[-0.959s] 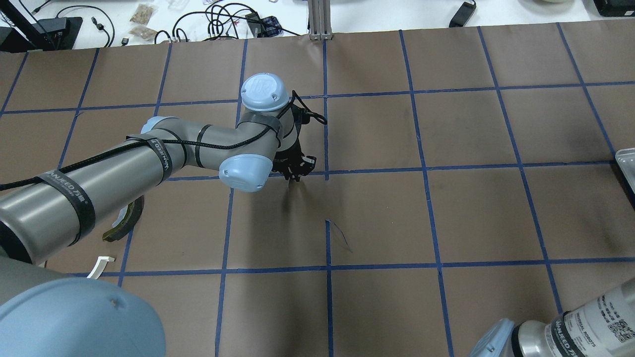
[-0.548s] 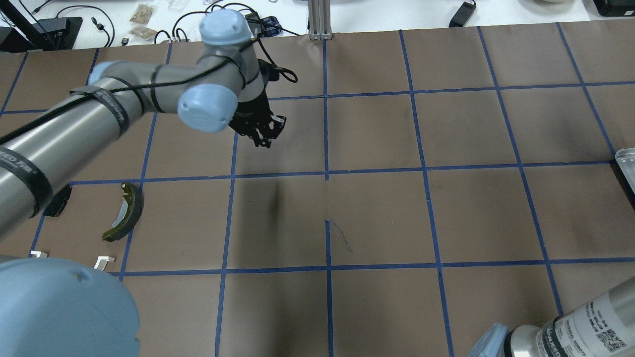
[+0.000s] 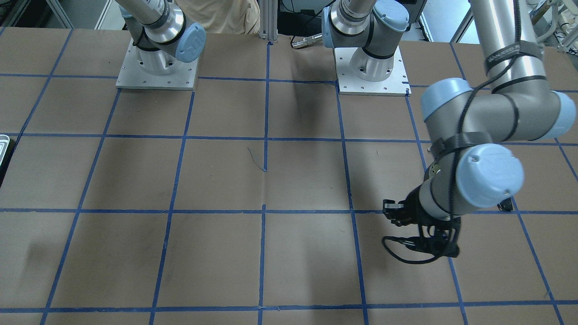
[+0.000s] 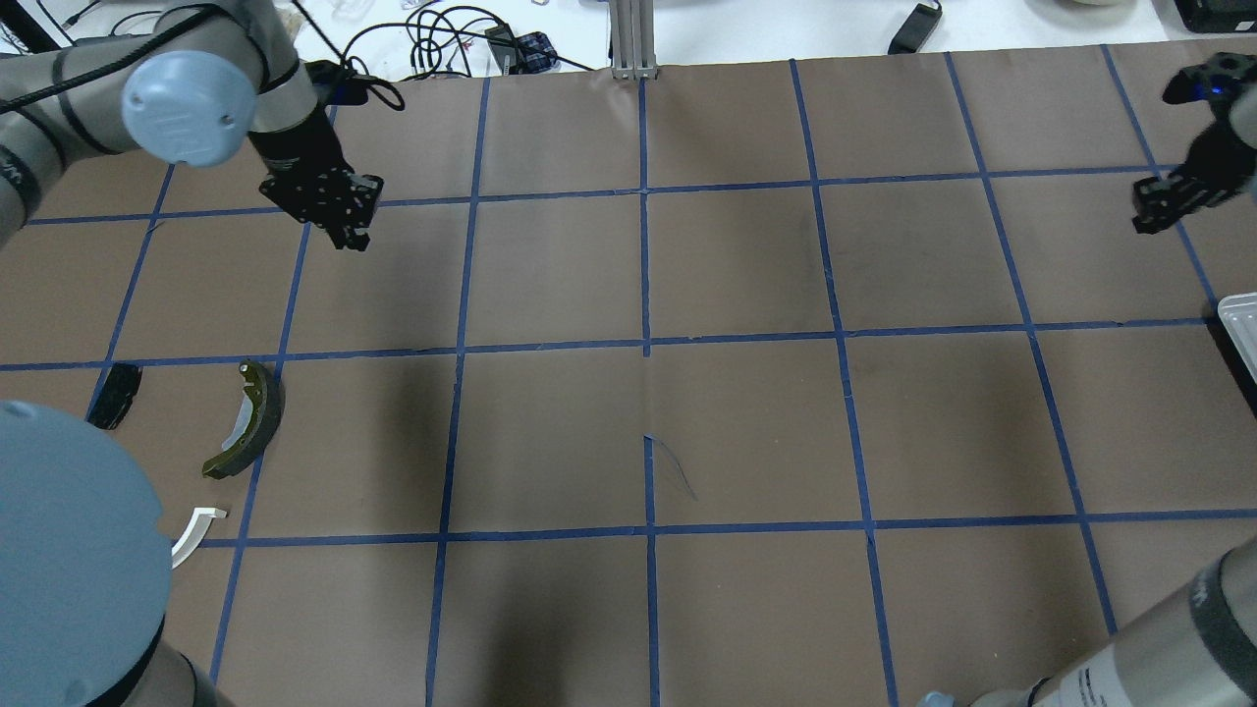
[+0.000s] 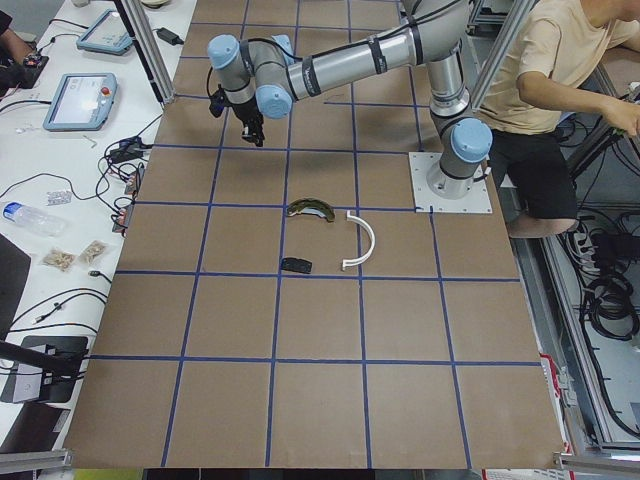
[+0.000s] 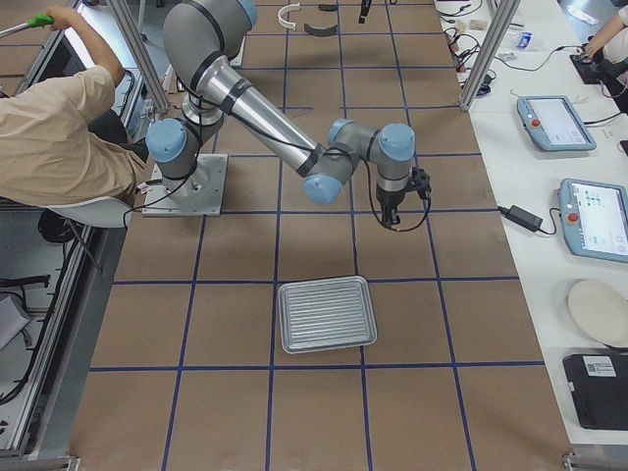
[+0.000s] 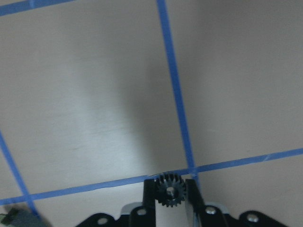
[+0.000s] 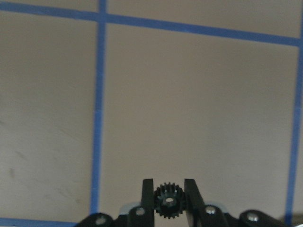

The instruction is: Place bearing gear from tray to pile

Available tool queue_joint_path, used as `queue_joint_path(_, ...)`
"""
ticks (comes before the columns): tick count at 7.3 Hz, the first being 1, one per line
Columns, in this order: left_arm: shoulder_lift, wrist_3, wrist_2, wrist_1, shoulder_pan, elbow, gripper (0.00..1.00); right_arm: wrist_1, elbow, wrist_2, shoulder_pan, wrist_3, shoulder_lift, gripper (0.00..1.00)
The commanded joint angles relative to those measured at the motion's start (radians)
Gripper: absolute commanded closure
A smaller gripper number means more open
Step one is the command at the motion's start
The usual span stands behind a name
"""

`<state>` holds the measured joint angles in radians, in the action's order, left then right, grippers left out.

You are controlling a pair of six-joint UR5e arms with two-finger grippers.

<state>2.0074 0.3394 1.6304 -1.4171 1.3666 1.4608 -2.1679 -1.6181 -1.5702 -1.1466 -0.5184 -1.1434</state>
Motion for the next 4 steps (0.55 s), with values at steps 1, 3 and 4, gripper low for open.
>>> queue_joint_path(1, -0.039, 0.096, 0.085, 0.02, -0.13, 0.116, 1.0, 0.033, 0.0, -0.033, -0.273, 0.314, -0.006, 0.96)
queue_joint_path(3, -0.056, 0.222, 0.083, 0.099, -0.254, 0.202, 1.0, 0.027, 0.0, -0.018, -0.556, 0.639, 0.017, 0.96)
queue_joint_path(4, -0.052, 0.248, 0.08, 0.186, -0.288, 0.258, 1.0, 0.017, 0.004, -0.019, -0.684, 0.769, 0.058, 0.96)
